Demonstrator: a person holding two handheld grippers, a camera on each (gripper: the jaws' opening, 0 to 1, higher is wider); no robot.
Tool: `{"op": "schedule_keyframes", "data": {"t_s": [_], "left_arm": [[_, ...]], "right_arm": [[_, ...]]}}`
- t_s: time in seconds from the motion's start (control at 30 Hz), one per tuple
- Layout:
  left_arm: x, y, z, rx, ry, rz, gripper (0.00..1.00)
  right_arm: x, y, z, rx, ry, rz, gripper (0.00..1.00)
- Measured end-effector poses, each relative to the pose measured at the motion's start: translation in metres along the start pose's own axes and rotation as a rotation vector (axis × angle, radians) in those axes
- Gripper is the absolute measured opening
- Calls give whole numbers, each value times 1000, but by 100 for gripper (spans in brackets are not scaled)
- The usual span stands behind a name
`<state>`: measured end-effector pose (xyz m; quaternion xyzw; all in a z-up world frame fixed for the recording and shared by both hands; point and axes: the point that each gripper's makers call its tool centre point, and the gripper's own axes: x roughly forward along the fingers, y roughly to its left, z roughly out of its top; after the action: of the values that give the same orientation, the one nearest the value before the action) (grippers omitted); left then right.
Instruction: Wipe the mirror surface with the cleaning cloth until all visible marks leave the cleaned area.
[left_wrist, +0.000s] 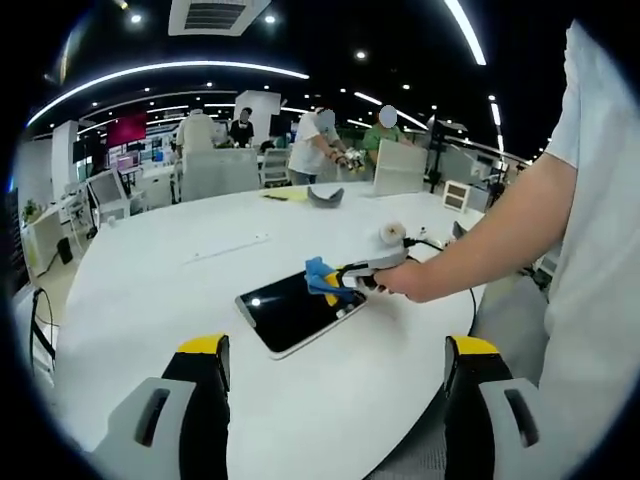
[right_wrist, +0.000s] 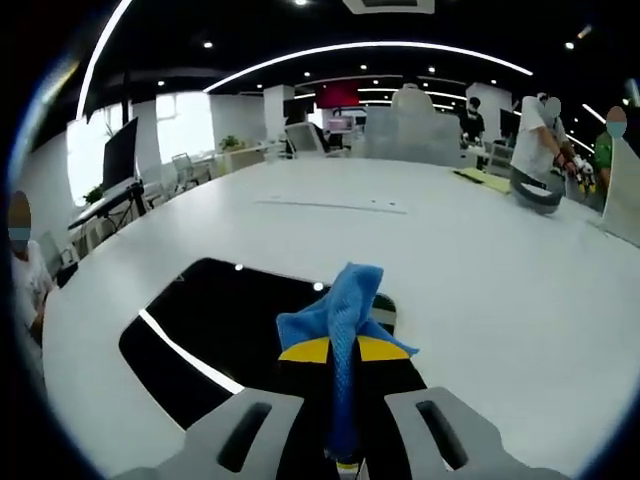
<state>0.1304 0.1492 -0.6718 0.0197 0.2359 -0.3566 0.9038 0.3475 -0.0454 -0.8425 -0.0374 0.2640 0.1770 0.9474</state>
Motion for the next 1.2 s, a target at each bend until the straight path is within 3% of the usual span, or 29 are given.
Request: {"op": "schedule_keyframes", "data": {"t_s": [1.2], "left_arm": [[-25, 27, -2, 22, -6, -13, 89]], "right_arm": [[11, 66, 2, 37, 2, 50, 3]]}}
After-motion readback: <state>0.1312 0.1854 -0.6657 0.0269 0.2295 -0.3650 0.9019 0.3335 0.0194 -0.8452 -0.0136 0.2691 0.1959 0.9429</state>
